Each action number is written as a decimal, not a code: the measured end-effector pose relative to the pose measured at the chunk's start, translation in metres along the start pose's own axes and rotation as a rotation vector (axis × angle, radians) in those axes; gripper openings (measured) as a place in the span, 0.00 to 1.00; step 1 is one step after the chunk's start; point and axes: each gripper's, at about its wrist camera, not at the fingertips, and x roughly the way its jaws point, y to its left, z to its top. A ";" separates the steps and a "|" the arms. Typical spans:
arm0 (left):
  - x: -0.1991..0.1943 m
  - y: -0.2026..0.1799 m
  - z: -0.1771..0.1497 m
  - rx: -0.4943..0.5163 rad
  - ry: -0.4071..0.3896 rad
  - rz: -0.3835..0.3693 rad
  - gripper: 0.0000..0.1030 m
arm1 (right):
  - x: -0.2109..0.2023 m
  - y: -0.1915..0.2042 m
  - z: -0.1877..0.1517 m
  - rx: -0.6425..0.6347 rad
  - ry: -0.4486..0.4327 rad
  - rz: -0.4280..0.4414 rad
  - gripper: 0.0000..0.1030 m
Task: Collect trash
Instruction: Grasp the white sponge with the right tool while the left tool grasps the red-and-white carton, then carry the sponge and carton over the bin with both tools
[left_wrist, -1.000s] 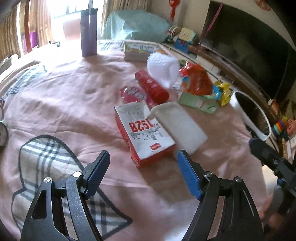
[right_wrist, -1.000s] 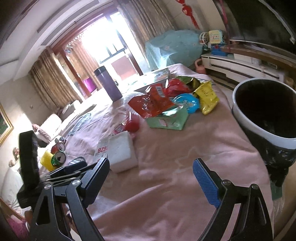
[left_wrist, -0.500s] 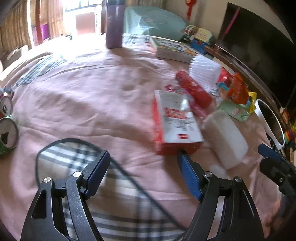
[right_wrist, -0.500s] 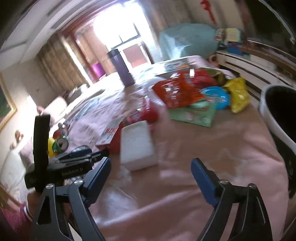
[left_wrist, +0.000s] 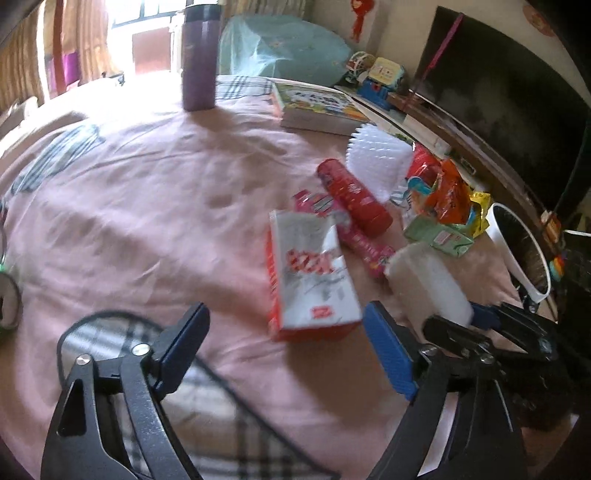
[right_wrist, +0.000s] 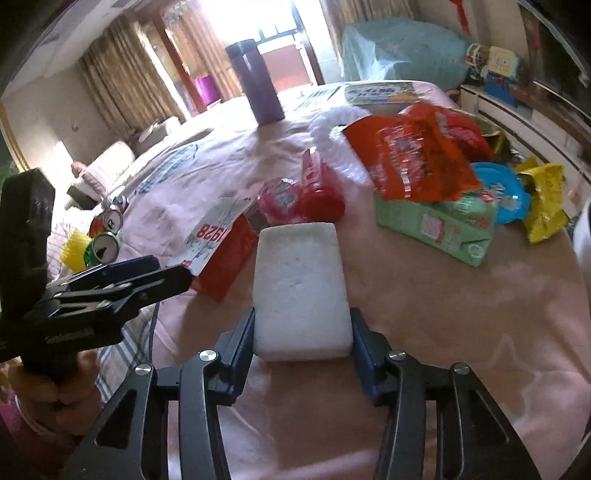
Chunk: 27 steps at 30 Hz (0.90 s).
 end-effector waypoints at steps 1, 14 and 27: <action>0.005 -0.005 0.003 0.017 0.000 0.018 0.86 | -0.004 -0.004 -0.001 0.013 -0.012 -0.012 0.47; 0.003 -0.048 -0.010 0.121 -0.003 -0.031 0.49 | -0.065 -0.065 -0.026 0.212 -0.128 -0.079 0.47; -0.015 -0.151 -0.009 0.276 -0.025 -0.210 0.49 | -0.126 -0.112 -0.047 0.331 -0.236 -0.172 0.47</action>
